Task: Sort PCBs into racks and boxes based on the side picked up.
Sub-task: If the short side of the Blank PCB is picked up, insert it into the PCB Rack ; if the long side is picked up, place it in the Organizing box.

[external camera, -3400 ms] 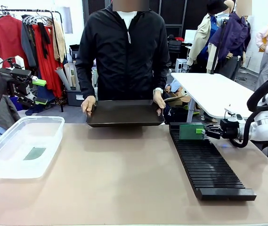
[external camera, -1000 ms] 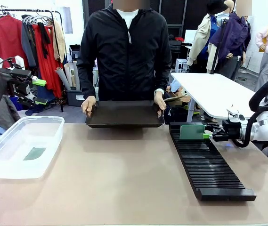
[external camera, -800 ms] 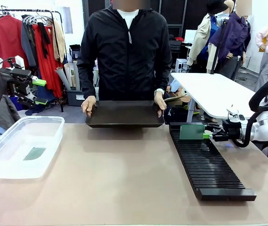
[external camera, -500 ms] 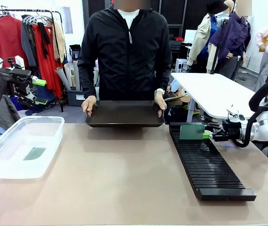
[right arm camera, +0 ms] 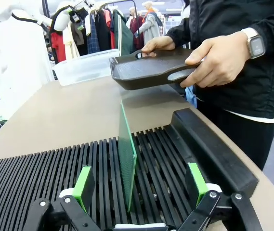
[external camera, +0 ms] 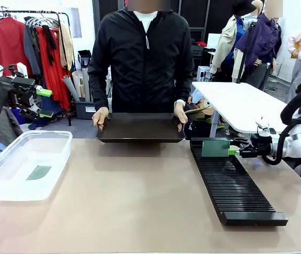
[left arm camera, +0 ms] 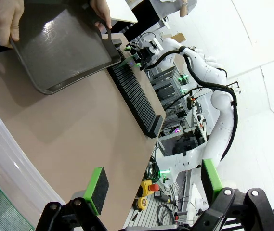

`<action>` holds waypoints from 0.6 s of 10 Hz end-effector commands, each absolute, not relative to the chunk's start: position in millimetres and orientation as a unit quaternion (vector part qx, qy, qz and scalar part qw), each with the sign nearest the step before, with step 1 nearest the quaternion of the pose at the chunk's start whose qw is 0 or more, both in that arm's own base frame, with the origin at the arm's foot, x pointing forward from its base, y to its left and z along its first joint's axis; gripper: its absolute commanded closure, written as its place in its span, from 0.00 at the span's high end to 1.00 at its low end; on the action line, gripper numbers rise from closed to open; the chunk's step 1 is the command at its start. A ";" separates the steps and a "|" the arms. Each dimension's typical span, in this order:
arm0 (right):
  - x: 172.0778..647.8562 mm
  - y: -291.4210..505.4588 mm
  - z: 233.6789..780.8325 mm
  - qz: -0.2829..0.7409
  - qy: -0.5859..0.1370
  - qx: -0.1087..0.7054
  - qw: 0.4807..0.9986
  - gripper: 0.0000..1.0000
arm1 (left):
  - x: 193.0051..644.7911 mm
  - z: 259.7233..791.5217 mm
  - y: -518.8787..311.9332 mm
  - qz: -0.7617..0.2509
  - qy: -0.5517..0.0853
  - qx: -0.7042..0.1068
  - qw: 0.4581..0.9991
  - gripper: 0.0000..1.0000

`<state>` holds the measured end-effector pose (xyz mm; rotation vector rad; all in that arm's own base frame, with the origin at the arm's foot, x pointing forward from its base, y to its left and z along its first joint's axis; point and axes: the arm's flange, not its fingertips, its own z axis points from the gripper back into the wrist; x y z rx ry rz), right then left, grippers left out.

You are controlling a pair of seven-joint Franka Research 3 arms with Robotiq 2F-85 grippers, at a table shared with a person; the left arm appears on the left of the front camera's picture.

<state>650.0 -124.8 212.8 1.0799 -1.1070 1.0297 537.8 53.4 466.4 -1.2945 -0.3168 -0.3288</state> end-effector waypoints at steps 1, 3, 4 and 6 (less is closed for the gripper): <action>648.7 -128.4 245.9 0.423 -0.487 0.456 0.613 1.00 | 537.6 467.7 54.0 -0.152 -0.145 -0.595 0.776 1.00; 648.4 -131.8 270.5 0.423 -0.492 0.433 0.625 1.00 | 537.6 467.7 54.0 -0.152 -0.145 -0.595 0.776 1.00; 645.3 -131.2 288.8 0.403 -0.492 0.423 0.645 1.00 | 537.6 467.7 54.0 -0.152 -0.145 -0.595 0.776 1.00; 629.5 -127.1 325.3 0.363 -0.469 0.438 0.676 1.00 | 537.6 467.7 54.0 -0.152 -0.145 -0.595 0.776 1.00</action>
